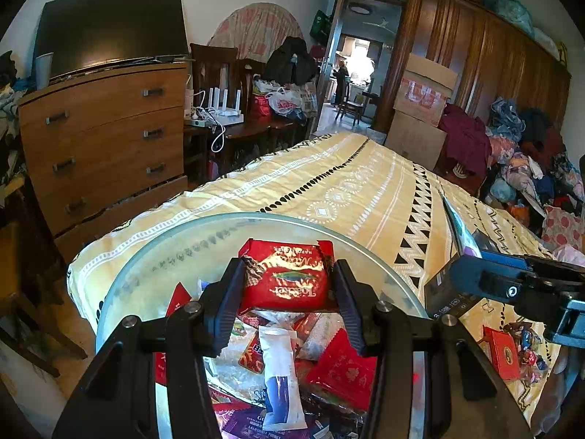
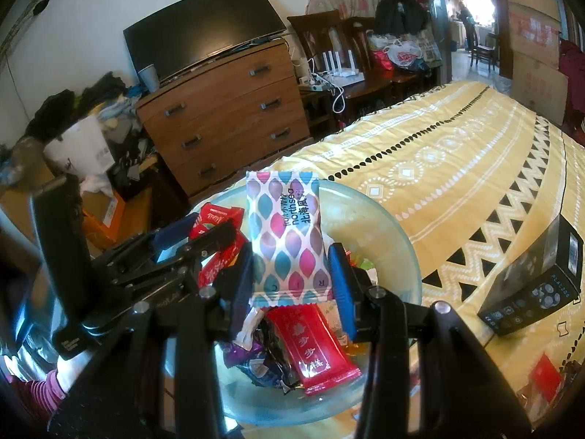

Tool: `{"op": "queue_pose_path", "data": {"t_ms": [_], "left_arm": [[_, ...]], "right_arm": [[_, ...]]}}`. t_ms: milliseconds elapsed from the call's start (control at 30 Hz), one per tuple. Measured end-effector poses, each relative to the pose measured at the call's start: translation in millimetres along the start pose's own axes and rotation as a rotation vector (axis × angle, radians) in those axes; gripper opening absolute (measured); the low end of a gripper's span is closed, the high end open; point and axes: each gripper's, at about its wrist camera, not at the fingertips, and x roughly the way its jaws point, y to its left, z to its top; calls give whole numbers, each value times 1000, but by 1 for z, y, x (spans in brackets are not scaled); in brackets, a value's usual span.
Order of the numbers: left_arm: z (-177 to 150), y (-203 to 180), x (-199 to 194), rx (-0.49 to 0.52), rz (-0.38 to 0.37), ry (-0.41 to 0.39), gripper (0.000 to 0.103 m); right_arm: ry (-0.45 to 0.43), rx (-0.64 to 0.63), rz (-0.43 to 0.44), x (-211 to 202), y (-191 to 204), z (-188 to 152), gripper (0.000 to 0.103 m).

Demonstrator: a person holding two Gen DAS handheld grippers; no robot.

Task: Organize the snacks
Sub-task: 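Open the left tool to drop the Loacker pack while the right tool lowers the patterned packet into the bowl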

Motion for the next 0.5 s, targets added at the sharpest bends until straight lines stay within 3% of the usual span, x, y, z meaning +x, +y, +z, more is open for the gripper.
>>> {"op": "queue_pose_path", "data": {"t_ms": [500], "left_arm": [[3,-3,25,16,19,59,50]], "right_arm": [[-16,22,-6,7,-6,14,41]]}}
